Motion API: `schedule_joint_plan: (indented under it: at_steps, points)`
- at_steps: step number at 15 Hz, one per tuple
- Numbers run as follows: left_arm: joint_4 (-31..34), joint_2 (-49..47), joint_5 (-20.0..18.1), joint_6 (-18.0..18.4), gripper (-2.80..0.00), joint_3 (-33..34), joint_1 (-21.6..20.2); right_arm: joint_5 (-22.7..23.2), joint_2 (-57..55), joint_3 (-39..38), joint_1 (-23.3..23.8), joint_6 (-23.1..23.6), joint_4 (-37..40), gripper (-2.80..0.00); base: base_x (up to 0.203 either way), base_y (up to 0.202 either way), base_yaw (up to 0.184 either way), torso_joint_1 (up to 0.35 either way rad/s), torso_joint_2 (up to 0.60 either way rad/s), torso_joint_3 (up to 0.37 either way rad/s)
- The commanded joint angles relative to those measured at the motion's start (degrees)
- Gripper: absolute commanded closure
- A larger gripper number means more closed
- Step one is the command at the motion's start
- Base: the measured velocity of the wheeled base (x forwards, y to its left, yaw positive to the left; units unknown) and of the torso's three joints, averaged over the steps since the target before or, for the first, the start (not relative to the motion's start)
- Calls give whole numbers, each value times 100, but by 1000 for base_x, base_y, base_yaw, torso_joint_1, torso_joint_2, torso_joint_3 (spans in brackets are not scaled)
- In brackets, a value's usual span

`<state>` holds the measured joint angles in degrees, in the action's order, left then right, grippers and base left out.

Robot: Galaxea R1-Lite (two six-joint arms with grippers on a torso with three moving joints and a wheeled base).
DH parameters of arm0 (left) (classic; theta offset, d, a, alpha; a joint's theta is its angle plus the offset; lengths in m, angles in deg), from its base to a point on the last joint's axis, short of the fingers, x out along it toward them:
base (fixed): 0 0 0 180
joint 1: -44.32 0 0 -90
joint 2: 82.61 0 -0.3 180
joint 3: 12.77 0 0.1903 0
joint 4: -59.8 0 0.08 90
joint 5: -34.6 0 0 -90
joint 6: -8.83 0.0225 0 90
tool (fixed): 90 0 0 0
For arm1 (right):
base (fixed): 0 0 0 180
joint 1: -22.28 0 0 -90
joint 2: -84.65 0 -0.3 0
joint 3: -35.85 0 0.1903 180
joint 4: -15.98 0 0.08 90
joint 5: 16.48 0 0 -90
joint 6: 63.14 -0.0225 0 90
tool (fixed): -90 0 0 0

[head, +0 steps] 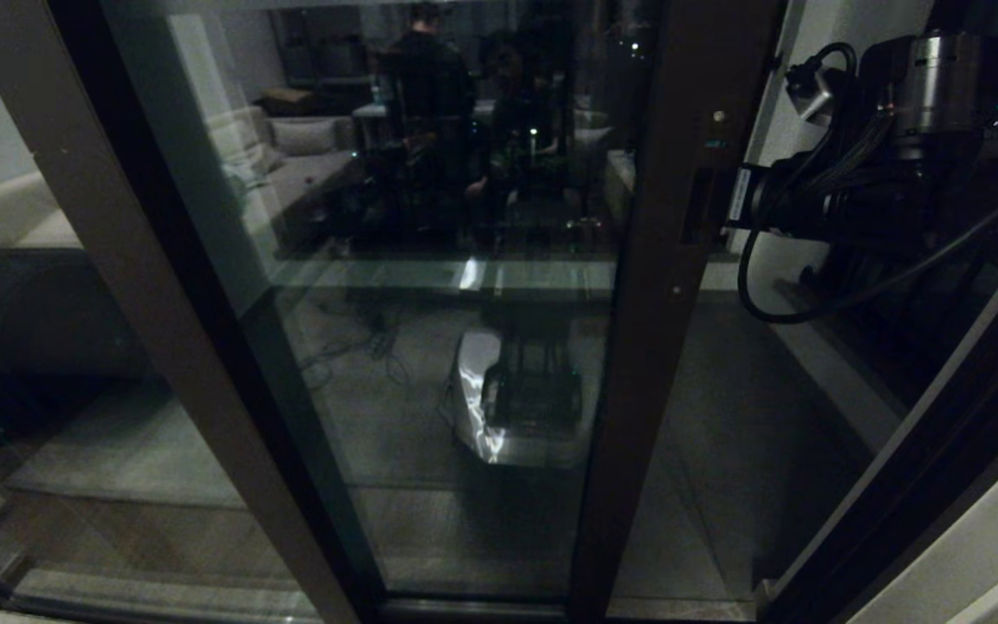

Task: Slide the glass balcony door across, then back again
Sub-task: Open the slid door

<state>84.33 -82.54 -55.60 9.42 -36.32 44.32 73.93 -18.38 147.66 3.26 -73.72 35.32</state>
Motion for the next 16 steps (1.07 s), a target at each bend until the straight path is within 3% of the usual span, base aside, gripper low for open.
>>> schedule_joint_plan:
  at_steps: [1, 4, 8, 11, 16]
  points:
    - [-1, 1, -5, 2, 0, 1, 0, 29, -54, 6, -58, -2, -20, 0, 0, 0, 0, 0, 0, 0]
    - [-2, 1, -6, 2, 0, 1, 0, 26, -94, 10, -188, 3, -20, 0, 0, 0, 0, 0, 0, 0]
    - [-2, 1, -6, 2, 0, 1, 0, -334, -225, 106, -546, -3, -63, 0, 0, 0, 0, 0, 0, 0]
    - [-1, 1, 1, 2, 0, 1, 0, -375, -174, 23, -542, -13, -57, 0, 0, 0, 0, 0, 0, 0]
    - [-2, 1, 3, 2, 0, 1, 0, -340, 785, -883, -403, -5, -55, 0, 0, 0, 0, 0, 0, 0]
